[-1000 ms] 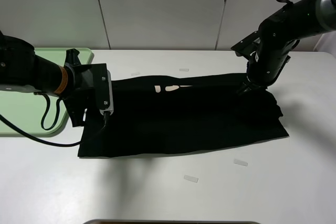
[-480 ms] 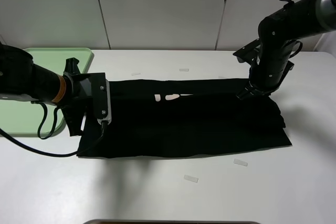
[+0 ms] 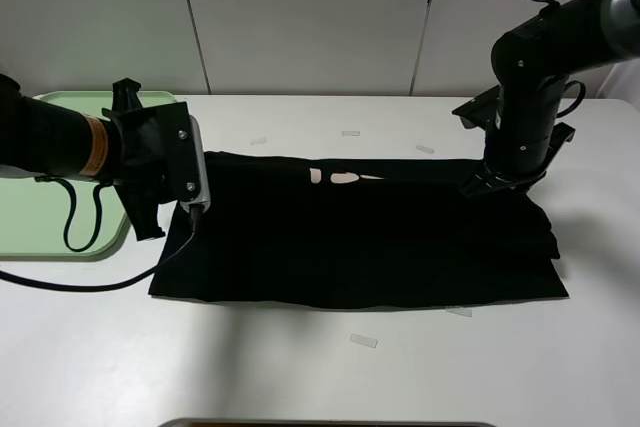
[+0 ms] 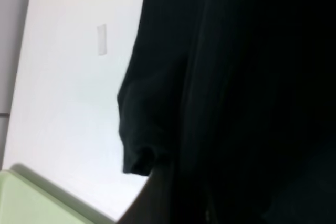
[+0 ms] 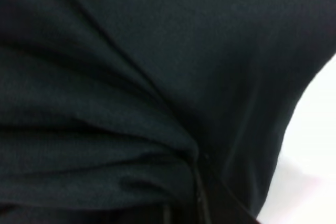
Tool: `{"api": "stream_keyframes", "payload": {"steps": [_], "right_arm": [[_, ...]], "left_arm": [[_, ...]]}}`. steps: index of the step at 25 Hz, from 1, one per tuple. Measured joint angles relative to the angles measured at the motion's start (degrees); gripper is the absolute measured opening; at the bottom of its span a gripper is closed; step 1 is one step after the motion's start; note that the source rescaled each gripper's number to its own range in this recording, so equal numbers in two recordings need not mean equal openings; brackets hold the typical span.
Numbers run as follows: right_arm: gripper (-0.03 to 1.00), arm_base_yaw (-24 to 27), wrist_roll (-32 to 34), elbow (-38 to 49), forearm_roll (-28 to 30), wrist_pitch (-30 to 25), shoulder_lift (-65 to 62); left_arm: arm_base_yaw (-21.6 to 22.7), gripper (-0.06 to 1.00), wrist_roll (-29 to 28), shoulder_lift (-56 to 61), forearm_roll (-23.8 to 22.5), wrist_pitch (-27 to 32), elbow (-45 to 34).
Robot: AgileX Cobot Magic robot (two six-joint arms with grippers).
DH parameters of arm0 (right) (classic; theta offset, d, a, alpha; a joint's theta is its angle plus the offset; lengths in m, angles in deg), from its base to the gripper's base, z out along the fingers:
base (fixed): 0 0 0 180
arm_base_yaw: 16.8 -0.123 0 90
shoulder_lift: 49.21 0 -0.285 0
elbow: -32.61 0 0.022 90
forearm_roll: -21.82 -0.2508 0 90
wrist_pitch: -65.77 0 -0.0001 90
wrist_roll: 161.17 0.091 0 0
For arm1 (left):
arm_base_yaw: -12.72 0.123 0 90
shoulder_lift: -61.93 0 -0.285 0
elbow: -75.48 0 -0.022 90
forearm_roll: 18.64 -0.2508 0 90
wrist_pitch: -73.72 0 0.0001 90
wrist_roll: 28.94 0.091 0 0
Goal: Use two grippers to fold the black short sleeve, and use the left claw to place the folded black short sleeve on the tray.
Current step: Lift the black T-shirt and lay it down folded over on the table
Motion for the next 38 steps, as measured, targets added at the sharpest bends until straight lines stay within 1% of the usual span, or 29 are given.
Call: {"api": "stream_keyframes", "payload": {"steps": [3, 8, 13, 16, 18, 22, 25, 28, 31, 33, 34, 35, 36, 37, 38], "right_arm": [[0.0, 0.0, -1.3, 0.0, -0.7, -0.2, -1.5], [0.0, 0.0, -5.9, 0.0, -2.3, -1.2, -6.6], [0.0, 0.1, -11.8, 0.0, -5.9, -3.5, -8.1], [0.0, 0.1, -13.9, 0.0, -8.3, -4.4, -8.1], [0.0, 0.1, -14.5, 0.0, -8.7, -4.4, -8.1], [0.0, 0.2, -14.7, 0.0, -8.9, -4.2, -8.1], [0.0, 0.2, -14.7, 0.0, -9.4, -4.4, -7.1], [0.0, 0.2, -14.6, 0.0, -10.5, -6.0, -5.0], [0.0, 0.2, -14.5, 0.0, -11.7, -8.2, -3.2], [0.0, 0.2, -14.5, 0.0, -12.2, -9.2, -2.7], [0.02, 0.2, -14.5, 0.0, -12.4, -9.5, -2.6], [0.07, 0.2, -14.4, 0.0, -12.4, -9.9, -2.6], [0.14, 0.2, -14.3, 0.0, -12.2, -10.7, -2.5], [0.26, 0.2, -14.3, 0.0, -12.0, -11.6, -2.5], [0.42, 0.3, -14.3, 0.0, -11.9, -12.7, -2.5]], "left_arm": [[0.0, 0.0, 0.1, 0.3, 0.1, -0.2, -1.4], [-0.4, 0.0, 0.2, 0.4, 0.1, 0.7, -2.8], [-5.1, 0.0, 0.2, 0.5, 0.1, 6.5, -3.0], [-7.6, 0.0, 0.2, 0.5, 0.1, 9.5, -3.1], [-8.7, 0.0, 0.2, 0.5, 0.1, 11.1, -3.1], [-9.3, 0.0, 0.2, 0.5, 0.2, 11.8, -3.2], [-9.3, 0.0, 0.2, 0.5, 2.6, 11.8, -3.3], [-9.3, 0.0, 0.2, 0.5, 5.6, 11.9, -3.4], [-9.4, 0.0, 0.2, 0.5, 6.3, 12.3, -3.4], [-9.7, 0.04, 0.2, 0.5, 6.5, 12.8, -3.4], [-10.0, 0.08, 0.2, 0.5, 6.5, 13.3, -3.4], [-10.5, 0.14, 0.2, 0.5, 6.5, 14.1, -3.4], [-11.1, 0.21, 0.2, 0.5, 6.6, 15.7, -3.4], [-11.8, 0.29, 0.2, 0.5, 6.6, 17.1, -3.4], [-12.5, 0.37, 0.2, 0.5, 6.6, 18.5, -3.4]]}}
